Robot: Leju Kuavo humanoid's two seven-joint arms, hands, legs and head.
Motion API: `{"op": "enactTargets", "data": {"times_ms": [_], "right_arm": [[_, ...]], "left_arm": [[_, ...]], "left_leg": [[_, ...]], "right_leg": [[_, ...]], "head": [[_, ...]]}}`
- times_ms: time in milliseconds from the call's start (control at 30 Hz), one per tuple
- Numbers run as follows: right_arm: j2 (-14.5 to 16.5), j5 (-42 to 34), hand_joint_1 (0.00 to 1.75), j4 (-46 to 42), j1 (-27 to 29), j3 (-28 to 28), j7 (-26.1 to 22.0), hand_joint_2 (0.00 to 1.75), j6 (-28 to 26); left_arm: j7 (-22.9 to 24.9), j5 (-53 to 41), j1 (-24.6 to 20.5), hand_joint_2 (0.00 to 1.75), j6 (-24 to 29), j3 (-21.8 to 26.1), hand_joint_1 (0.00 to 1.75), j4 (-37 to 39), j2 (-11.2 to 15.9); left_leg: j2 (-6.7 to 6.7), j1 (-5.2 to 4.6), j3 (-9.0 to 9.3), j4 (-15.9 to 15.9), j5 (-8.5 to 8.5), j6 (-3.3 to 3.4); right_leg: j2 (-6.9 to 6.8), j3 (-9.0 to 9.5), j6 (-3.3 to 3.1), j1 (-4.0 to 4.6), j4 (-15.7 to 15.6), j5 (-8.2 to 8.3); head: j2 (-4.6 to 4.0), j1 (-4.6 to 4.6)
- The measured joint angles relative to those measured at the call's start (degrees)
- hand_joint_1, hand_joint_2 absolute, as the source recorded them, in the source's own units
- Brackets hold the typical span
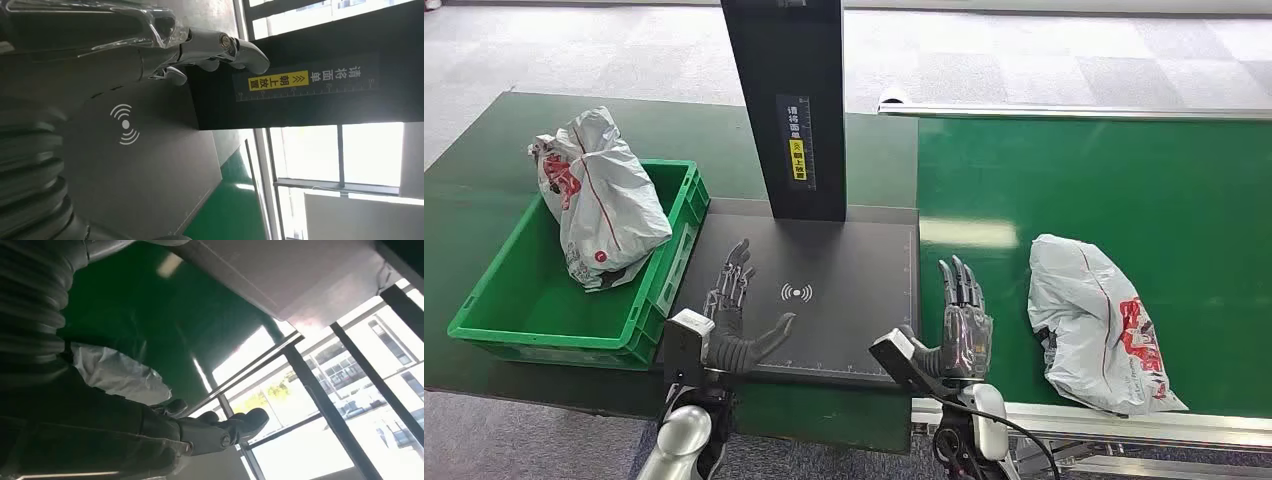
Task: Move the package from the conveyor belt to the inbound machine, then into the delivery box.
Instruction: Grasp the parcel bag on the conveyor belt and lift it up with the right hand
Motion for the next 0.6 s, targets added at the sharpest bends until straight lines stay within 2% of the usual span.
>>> {"op": "enactTargets", "data": {"times_ms": [200,600], "right_arm": [[0.1,11.8,0.0,0.9,-0.3,-7.0,6.3,1.75,-0.1],[0.7,13.6,0.0,2.0,0.0,-19.9,11.9,1.75,0.0]], "left_arm": [[0.7,-0.1,-0.6,1.75,-0.1,0.1,0.0,0.0,-0.1],[2.0,-0.3,-0.7,1.75,-0.9,0.2,0.0,0.1,-0.8]], "left_leg": [[-0.01,0.0,-0.02,0.0,0.0,0.0],[0.0,0.0,-0.02,0.0,-0.01,0.0]], "right_leg": [[-0.01,0.0,0.0,0.0,0.0,0.0],[-0.02,-0.01,0.0,-0.01,0.0,0.0]], "head": [[0.0,-0.01],[0.0,-0.01]]}}
